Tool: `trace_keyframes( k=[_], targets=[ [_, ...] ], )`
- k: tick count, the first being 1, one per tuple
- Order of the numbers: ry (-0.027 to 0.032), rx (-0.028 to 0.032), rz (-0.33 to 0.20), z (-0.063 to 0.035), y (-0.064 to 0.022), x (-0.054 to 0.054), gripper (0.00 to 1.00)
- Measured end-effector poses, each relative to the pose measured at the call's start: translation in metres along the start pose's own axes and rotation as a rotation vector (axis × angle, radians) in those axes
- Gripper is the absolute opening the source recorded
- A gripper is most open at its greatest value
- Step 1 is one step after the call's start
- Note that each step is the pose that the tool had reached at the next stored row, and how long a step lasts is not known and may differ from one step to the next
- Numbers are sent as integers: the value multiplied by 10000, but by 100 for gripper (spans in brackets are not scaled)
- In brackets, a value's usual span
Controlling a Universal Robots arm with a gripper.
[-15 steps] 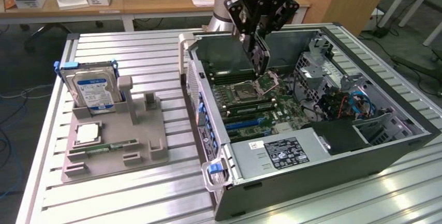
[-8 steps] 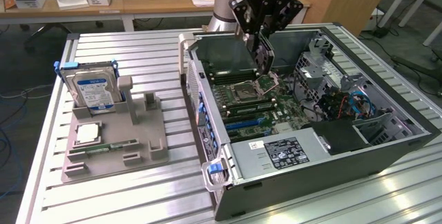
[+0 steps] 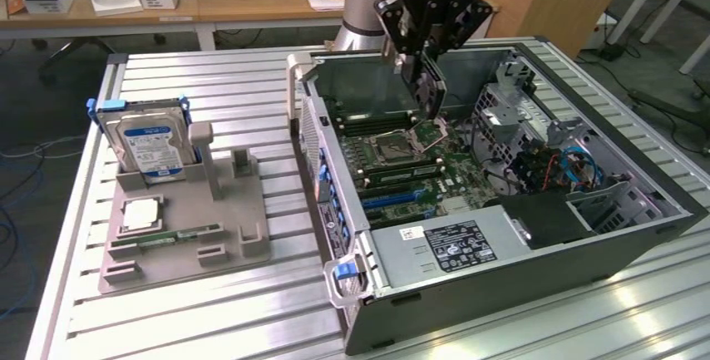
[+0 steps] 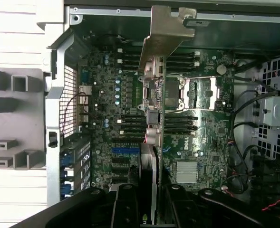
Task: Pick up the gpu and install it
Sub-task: 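Pick up the gpu and move the gpu toward the slot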
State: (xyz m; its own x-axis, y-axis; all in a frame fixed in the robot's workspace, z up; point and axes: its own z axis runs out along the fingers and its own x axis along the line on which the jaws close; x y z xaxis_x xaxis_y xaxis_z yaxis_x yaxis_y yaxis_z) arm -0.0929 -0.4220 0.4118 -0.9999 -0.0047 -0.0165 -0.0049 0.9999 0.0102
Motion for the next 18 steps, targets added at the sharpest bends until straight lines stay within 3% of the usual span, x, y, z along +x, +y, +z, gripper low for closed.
trace_keyframes(
  k=[18],
  targets=[
    [0, 0, 0, 14, -2, -313, 27]
  ],
)
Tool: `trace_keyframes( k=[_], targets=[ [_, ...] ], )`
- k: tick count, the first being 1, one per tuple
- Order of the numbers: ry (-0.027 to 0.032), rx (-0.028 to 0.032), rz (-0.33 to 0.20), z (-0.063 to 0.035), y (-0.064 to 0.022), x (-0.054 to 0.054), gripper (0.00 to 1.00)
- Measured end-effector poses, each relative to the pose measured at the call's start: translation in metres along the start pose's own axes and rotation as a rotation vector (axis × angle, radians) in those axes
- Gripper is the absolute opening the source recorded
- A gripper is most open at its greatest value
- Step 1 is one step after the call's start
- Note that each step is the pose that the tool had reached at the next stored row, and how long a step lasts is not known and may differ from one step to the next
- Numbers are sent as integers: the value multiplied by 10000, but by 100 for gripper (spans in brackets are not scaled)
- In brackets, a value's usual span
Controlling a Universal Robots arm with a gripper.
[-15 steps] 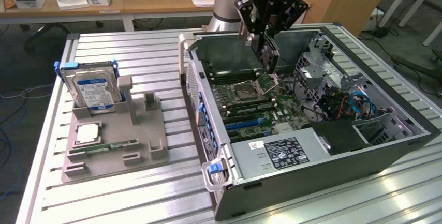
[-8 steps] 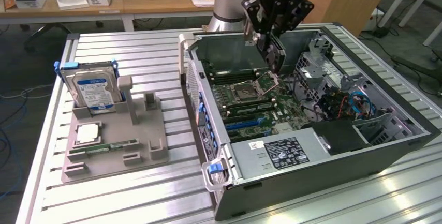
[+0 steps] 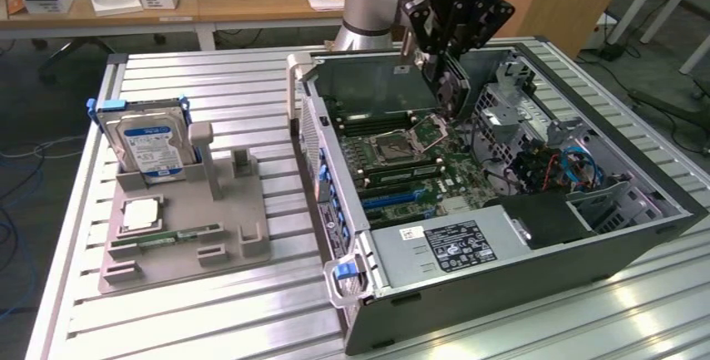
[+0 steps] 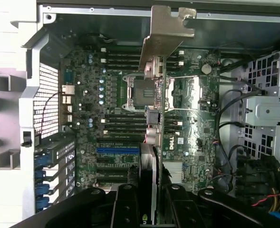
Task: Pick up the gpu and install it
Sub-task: 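Pick up the gpu and move the gpu toward the slot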
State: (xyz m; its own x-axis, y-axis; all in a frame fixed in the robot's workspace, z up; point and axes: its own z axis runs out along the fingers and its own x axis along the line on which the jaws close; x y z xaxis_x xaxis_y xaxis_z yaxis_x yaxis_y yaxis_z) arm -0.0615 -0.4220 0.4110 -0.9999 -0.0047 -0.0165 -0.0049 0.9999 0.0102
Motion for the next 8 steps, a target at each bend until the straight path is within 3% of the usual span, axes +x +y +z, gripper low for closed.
trace_keyframes(
  k=[8],
  targets=[
    [0, 1, 0, 2, 0, -50, 27]
  ],
)
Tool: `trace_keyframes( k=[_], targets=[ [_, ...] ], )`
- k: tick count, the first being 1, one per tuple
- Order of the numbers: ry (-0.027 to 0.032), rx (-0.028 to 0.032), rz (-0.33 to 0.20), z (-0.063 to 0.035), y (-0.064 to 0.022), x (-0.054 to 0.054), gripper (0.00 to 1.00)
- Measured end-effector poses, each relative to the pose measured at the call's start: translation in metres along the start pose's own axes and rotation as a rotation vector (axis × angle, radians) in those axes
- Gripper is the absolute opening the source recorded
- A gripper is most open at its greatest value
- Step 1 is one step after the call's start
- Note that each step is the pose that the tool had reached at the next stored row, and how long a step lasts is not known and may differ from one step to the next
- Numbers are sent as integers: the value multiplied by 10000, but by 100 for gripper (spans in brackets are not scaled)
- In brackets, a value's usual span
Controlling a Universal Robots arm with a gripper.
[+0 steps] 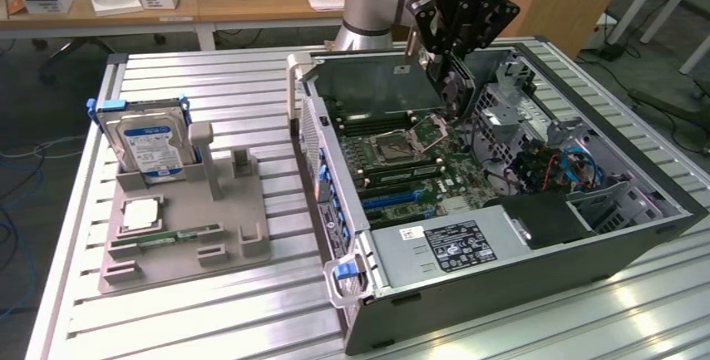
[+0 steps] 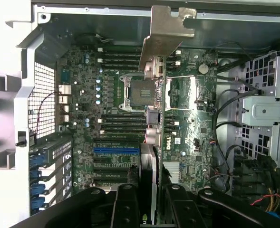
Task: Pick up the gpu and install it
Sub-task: 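Pick up the gpu and move the gpu toward the slot, then insert the gpu into the slot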
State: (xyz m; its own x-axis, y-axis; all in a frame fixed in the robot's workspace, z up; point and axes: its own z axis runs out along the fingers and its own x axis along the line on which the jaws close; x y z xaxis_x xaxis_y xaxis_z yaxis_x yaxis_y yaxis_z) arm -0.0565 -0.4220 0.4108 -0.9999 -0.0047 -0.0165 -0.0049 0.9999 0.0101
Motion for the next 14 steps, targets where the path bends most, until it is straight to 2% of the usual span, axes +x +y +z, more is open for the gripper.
trace_keyframes(
  k=[12, 14],
  targets=[
    [0, -1, -11, 0, 0, 0, 27],
    [2, -4, -176, 0, 0, -1, 27]
  ],
)
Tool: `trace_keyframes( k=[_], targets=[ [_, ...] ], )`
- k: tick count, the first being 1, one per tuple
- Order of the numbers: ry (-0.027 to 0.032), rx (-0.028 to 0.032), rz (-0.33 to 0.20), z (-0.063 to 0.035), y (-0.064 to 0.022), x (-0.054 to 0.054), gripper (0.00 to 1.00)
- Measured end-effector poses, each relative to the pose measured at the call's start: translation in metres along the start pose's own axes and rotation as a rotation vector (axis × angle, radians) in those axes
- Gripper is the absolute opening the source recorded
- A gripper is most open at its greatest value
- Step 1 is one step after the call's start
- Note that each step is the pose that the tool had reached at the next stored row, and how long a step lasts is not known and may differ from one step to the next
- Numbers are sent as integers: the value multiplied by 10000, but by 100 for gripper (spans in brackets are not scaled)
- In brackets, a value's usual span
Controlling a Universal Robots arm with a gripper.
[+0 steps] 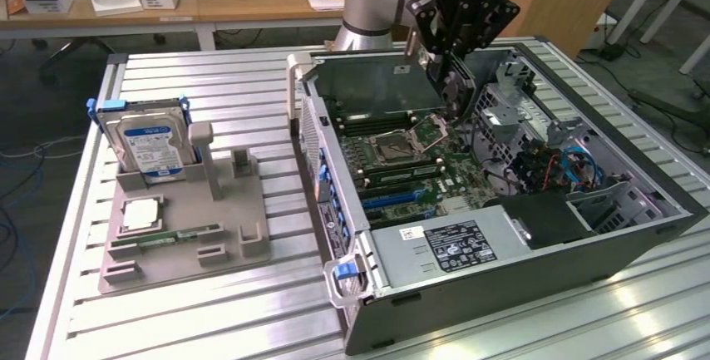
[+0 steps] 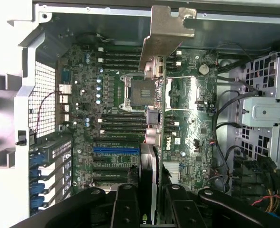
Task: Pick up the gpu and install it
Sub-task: 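Insert the gpu into the slot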
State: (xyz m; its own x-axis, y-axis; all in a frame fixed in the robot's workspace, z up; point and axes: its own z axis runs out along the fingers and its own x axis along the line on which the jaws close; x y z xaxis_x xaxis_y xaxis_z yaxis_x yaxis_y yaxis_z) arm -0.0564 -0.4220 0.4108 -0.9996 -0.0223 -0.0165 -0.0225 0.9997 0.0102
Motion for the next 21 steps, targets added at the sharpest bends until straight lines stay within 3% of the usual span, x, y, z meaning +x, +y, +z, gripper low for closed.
trace_keyframes(
  k=[21],
  targets=[
    [29, -46, -2837, 1, -4, 2, 27]
  ],
)
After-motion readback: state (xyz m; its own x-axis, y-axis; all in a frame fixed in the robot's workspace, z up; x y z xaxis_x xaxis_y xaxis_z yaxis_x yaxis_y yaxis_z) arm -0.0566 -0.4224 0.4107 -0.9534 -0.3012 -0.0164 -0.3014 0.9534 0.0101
